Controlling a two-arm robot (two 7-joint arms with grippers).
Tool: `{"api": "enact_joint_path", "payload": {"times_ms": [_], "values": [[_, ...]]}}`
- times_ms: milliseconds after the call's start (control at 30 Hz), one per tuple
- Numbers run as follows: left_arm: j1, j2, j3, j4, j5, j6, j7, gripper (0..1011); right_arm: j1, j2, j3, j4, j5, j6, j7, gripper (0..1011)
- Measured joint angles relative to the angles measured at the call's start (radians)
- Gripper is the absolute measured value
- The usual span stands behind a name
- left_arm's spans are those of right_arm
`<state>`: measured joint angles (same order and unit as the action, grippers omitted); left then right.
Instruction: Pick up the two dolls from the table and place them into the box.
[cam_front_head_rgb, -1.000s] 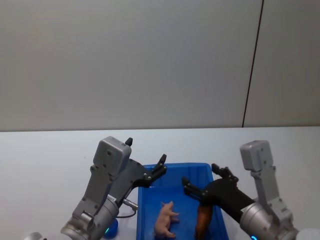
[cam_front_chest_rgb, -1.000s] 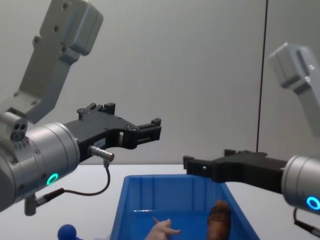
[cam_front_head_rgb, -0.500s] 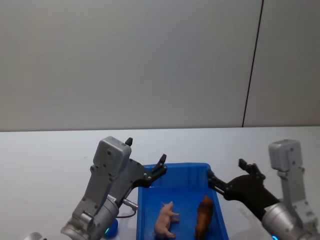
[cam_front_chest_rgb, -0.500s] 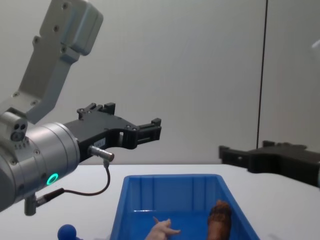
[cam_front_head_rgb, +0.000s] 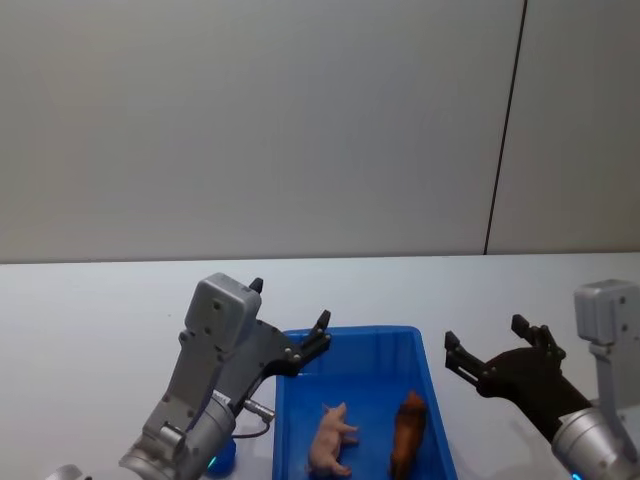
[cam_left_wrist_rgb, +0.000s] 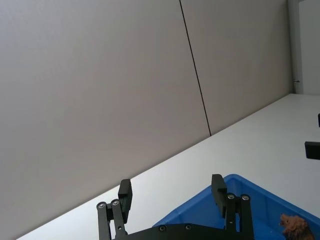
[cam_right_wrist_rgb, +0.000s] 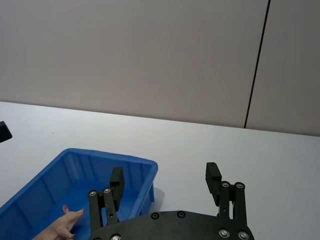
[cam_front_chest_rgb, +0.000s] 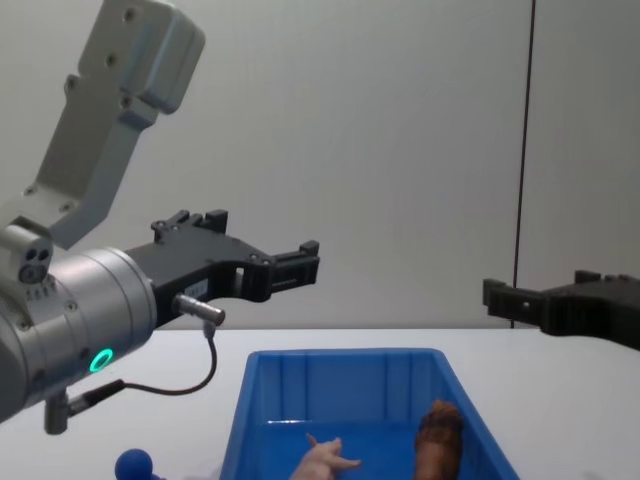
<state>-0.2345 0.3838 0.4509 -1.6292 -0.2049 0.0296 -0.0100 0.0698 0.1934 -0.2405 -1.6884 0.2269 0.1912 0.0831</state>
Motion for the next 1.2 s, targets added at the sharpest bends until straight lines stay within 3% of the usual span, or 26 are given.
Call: {"api": "enact_joint_path", "payload": {"times_ms": [300,367,833,1200], "values": [[0.013,0.016,-0.014,-0.025,-0.027,0.073,0.017,1001,-0.009,0.007,0.005,-0.013,0.004,-0.002,-0.013,1001],[0.022,0.028,-0.022,-0.039,-0.042,0.118,0.029,1001,-0.011,0.009,0.007,-0.016,0.005,-0.002,-0.017,1001],[0.058,0.078,-0.058,-0.069,-0.106,0.281,0.054,1001,-0.016,0.013,0.01,-0.023,0.007,-0.003,-0.025,1001],[0.074,0.1,-0.077,-0.049,-0.133,0.337,0.049,1001,-0.017,0.014,0.011,-0.024,0.008,-0.003,-0.026,1001]]}}
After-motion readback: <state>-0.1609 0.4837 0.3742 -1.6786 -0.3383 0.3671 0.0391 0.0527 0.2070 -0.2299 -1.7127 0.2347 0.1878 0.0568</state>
